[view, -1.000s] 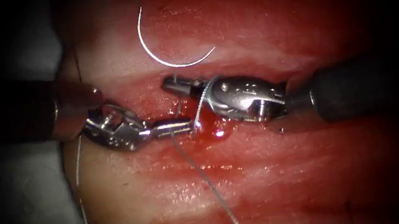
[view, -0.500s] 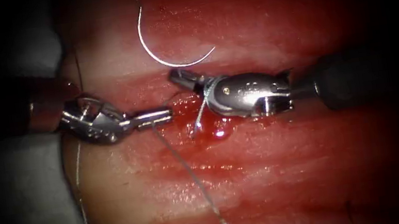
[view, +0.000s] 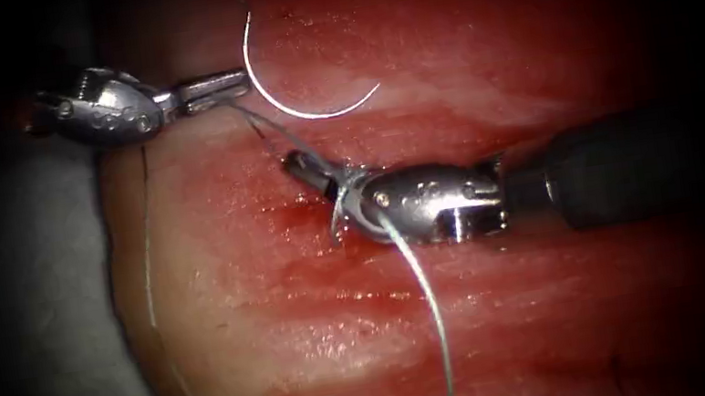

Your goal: Wound Closure

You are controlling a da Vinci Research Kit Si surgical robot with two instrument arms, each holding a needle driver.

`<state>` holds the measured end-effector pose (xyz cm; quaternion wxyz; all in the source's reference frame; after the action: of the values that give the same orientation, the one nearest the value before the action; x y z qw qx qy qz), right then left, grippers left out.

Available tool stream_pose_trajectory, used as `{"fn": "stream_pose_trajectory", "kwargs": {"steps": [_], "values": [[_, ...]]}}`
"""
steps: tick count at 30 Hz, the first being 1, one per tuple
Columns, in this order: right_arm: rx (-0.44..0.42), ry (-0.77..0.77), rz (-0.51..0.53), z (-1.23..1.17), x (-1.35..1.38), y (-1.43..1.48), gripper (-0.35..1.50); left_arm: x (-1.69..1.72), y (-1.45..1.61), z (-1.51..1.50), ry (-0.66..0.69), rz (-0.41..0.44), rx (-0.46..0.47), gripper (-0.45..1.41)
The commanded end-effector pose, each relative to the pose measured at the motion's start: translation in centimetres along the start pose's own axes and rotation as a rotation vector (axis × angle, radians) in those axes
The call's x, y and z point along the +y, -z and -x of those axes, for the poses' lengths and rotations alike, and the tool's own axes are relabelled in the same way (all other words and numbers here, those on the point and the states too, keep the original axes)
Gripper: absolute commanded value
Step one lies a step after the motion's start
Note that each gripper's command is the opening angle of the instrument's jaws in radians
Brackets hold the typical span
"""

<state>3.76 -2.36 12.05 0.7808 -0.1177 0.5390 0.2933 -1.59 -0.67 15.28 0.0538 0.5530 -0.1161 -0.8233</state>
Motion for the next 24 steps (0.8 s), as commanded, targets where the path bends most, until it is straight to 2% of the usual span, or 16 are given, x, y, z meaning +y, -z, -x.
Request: {"fn": "stream_pose_trajectory", "kwargs": {"steps": [1, 11, 24], "values": [[-0.003, -0.004, -0.009, 0.01, -0.15, 0.01, -0.35, -0.04, -0.07, 0.0, -0.004, -0.001, -0.005, -0.45], [-0.008, 0.004, -0.018, 0.01, -0.41, 0.25, -0.35, -0.82, -0.05, -0.14, -0.037, -0.021, -0.04, -0.45], [-0.024, 0.035, -0.036, 0.22, -0.66, 0.5, -0.35, -1.47, -0.05, -0.23, -0.079, -0.079, -0.059, -0.45]]}}
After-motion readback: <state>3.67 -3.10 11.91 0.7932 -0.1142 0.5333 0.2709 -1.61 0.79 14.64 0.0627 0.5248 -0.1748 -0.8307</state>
